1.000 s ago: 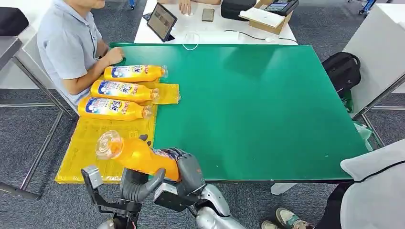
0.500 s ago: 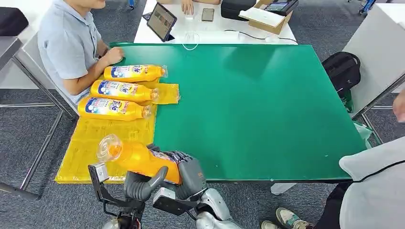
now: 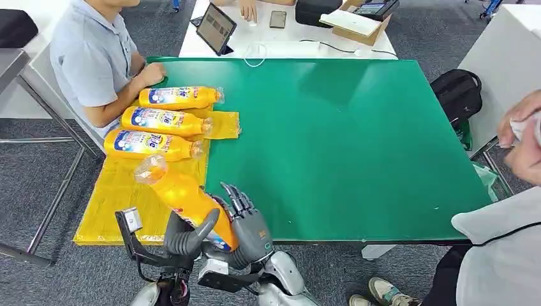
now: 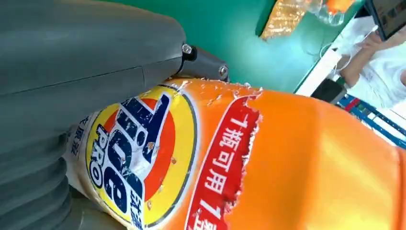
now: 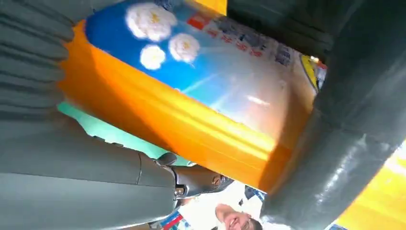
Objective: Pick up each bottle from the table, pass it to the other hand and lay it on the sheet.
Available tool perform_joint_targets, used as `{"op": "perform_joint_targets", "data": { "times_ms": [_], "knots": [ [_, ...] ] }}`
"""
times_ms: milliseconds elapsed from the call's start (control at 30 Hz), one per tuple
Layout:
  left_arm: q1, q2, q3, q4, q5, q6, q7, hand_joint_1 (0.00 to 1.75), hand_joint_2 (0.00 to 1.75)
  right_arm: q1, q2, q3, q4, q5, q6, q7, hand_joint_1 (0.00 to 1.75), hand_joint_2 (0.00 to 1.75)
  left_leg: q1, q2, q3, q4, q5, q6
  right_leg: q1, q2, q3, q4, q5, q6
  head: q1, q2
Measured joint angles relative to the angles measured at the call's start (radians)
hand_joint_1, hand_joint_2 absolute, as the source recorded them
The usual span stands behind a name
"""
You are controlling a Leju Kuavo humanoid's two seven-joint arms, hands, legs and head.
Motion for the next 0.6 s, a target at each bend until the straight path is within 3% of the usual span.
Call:
{"op": "perform_joint_targets", "data": {
  "times_ms": [100,333,600],
  "knots": [
    [-0.025,0.0,0.005,0.022,0.014,0.037,0.014,1.75,1.75,0.023,0.018,-0.076,-0.013,0.112,-0.001,-0.024,0.0,0.0,0.0,-0.001,0.0,0.0,0.0,0.0,0.0,-0.001,0.0,0.0,0.0,0.0,0.0,0.0],
    [-0.164,-0.014,0.041,0.173,0.064,0.13,0.01,1.75,1.75,0.029,0.032,-0.171,-0.012,0.1,-0.001,-0.107,0.0,0.0,0.0,-0.001,0.0,0.0,0.002,0.0,0.0,-0.001,0.001,0.0,0.0,0.0,0.0,0.0],
    [-0.247,0.014,0.115,0.294,-0.188,0.3,-0.146,1.75,1.75,0.033,0.037,-0.206,-0.019,0.151,-0.001,-0.108,0.0,0.0,0.0,0.0,-0.001,0.0,0.001,0.0,0.0,-0.001,0.0,0.001,0.0,0.0,0.0,0.0]
  ]
}}
